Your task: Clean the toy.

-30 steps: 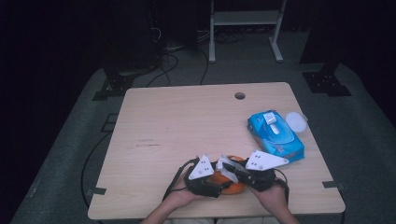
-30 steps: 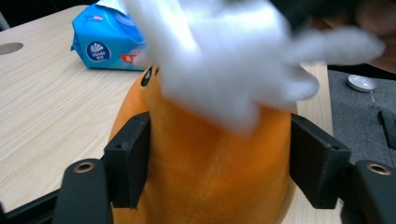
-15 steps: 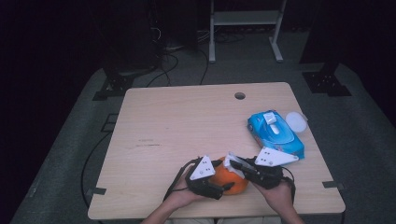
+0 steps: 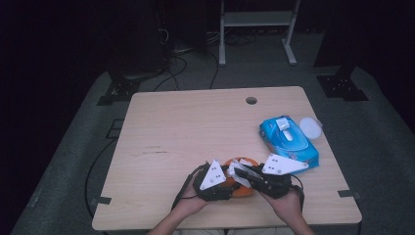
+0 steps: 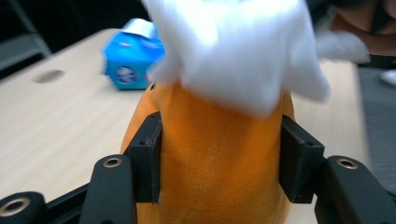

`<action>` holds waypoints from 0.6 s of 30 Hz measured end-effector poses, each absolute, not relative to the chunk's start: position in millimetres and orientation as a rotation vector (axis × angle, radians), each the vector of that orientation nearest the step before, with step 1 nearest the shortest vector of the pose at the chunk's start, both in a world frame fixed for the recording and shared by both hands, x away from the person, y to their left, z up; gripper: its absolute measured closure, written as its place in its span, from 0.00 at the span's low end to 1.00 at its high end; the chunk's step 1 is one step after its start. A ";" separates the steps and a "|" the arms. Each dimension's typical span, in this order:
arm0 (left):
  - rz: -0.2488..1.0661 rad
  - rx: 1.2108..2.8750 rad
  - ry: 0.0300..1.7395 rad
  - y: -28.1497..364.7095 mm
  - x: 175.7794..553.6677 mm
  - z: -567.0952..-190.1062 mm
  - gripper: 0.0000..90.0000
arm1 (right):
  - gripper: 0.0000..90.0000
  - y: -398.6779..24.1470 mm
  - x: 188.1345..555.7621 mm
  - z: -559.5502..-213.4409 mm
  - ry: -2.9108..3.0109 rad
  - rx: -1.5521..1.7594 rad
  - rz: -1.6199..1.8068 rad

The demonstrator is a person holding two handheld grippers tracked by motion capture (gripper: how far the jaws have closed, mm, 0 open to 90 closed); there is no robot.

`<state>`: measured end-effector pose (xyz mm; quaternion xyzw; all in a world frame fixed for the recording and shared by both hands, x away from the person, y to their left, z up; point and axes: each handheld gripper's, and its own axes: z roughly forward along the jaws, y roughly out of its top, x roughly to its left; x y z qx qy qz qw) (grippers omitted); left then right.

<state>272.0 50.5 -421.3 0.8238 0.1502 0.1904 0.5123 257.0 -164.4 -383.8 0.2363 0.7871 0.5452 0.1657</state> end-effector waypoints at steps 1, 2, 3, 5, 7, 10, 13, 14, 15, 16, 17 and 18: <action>0.471 1.990 0.365 51.9 272.1 -420.4 0.48 | 0.90 -162.0 257.8 -384.2 2.236 0.675 1.553; 0.473 1.997 0.371 53.1 271.9 -420.6 0.48 | 0.90 -161.7 260.0 -385.1 2.235 0.684 1.562; 0.467 2.008 0.377 53.6 271.7 -422.1 0.48 | 0.90 -162.3 262.4 -386.9 2.237 0.698 1.562; 0.449 2.013 0.383 52.8 270.6 -426.5 0.48 | 0.90 -165.0 267.6 -394.1 2.244 0.726 1.536; 0.438 2.019 0.376 50.6 271.4 -426.5 0.43 | 0.90 -170.1 271.6 -402.0 2.250 0.768 1.568; 0.388 2.001 0.372 52.2 277.5 -427.7 0.28 | 0.90 -173.9 271.6 -404.3 2.250 0.788 1.560; 0.343 1.999 0.386 56.1 285.6 -433.1 0.13 | 0.90 -174.6 271.6 -405.3 2.255 0.785 1.544; 0.337 1.998 0.384 56.3 287.4 -435.4 0.11 | 0.90 -175.1 272.3 -405.2 2.252 0.785 1.543; 0.341 1.993 0.370 56.5 288.6 -437.6 0.11 | 0.90 -176.0 273.3 -405.1 2.249 0.786 1.541; 0.346 1.993 0.363 56.0 289.1 -439.7 0.11 | 0.90 -177.5 274.5 -405.2 2.242 0.789 1.535; 0.350 2.000 0.350 55.3 289.9 -441.6 0.12 | 0.90 -179.2 275.5 -405.5 2.235 0.803 1.533; 0.351 2.003 0.344 54.9 289.9 -442.0 0.17 | 0.90 -182.2 277.2 -406.1 2.222 0.820 1.524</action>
